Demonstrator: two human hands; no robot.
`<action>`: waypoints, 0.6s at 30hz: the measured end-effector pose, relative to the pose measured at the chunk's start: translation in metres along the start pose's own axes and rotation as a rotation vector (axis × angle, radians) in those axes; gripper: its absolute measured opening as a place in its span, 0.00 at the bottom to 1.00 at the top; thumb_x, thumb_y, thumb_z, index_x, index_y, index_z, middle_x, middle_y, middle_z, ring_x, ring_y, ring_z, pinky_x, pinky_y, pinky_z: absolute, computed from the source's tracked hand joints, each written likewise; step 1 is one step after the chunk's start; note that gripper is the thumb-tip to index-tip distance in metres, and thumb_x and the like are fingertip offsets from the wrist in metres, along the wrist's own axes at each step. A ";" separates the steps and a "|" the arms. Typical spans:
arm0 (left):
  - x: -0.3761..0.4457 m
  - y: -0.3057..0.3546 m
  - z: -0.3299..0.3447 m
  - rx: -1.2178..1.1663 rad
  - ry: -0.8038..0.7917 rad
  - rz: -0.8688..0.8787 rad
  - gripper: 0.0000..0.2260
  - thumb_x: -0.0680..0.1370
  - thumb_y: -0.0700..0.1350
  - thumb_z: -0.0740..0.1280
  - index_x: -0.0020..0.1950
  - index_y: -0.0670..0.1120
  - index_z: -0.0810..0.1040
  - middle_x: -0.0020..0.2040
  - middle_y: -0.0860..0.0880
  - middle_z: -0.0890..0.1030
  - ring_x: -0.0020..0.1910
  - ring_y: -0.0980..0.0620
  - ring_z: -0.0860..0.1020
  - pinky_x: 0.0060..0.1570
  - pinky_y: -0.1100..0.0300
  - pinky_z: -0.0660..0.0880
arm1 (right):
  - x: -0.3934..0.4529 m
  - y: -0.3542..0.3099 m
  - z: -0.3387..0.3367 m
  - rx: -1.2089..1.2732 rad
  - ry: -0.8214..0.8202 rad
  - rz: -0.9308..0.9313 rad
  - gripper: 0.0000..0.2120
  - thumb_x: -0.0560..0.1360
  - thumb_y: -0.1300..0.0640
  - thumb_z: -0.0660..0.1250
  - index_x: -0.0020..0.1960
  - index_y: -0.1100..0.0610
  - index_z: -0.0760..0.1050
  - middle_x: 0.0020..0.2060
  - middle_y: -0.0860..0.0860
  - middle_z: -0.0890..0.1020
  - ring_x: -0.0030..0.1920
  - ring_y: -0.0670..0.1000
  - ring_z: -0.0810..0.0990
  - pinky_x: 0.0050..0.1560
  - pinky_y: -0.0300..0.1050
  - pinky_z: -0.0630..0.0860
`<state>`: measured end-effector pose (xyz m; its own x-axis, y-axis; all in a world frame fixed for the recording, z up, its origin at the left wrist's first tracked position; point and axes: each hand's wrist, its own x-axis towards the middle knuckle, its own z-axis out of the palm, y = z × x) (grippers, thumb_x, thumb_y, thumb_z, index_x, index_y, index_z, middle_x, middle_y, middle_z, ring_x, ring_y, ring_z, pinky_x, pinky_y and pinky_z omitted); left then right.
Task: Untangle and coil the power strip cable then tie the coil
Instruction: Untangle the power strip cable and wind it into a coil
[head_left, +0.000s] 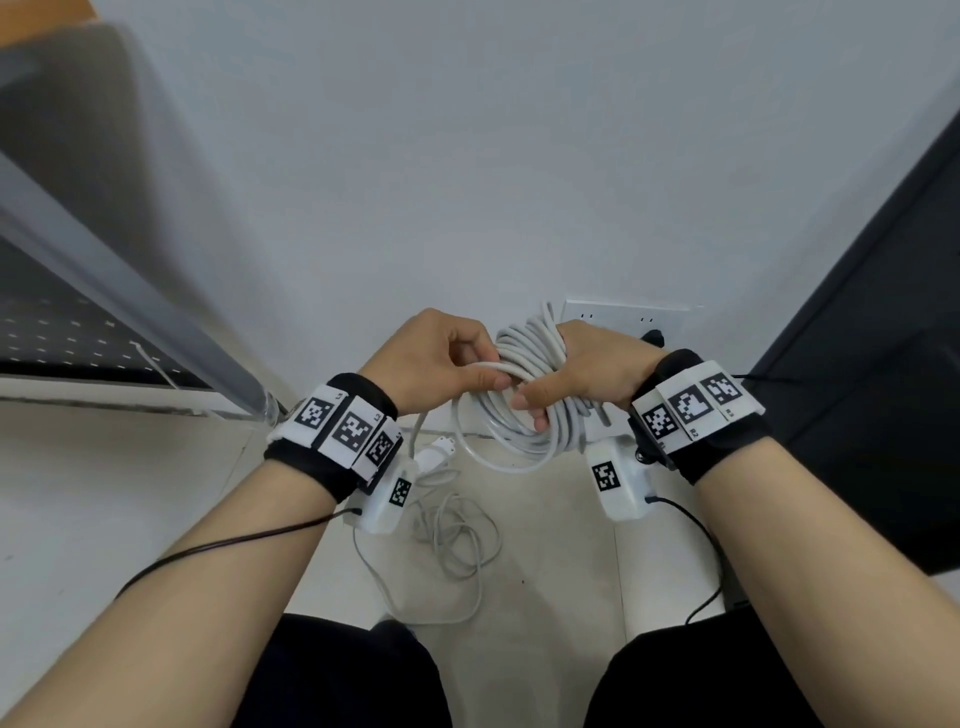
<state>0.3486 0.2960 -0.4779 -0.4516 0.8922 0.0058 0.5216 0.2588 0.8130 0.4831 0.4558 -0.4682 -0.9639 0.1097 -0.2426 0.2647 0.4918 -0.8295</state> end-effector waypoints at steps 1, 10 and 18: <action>0.001 -0.003 -0.003 0.046 0.004 -0.001 0.08 0.71 0.47 0.78 0.36 0.50 0.80 0.29 0.52 0.79 0.27 0.58 0.73 0.31 0.65 0.71 | -0.003 0.001 -0.002 0.005 -0.015 -0.006 0.06 0.72 0.55 0.74 0.37 0.53 0.81 0.33 0.53 0.85 0.41 0.53 0.84 0.51 0.50 0.78; -0.004 -0.093 -0.025 0.050 0.064 -0.282 0.07 0.76 0.43 0.72 0.39 0.45 0.77 0.32 0.48 0.82 0.34 0.52 0.80 0.47 0.54 0.75 | -0.016 0.015 -0.031 0.098 0.153 -0.008 0.12 0.57 0.51 0.72 0.30 0.60 0.77 0.27 0.56 0.81 0.34 0.54 0.80 0.44 0.47 0.75; -0.016 -0.152 -0.020 0.126 0.129 -0.468 0.09 0.76 0.42 0.72 0.38 0.47 0.75 0.37 0.47 0.84 0.39 0.48 0.79 0.46 0.55 0.74 | -0.015 0.023 -0.039 0.126 0.191 -0.013 0.11 0.63 0.57 0.71 0.32 0.66 0.76 0.26 0.57 0.80 0.30 0.54 0.79 0.40 0.45 0.76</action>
<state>0.2616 0.2353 -0.5901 -0.7399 0.6187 -0.2643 0.3215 0.6702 0.6689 0.5025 0.4987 -0.4638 -0.9520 0.2711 -0.1419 0.2421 0.3839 -0.8911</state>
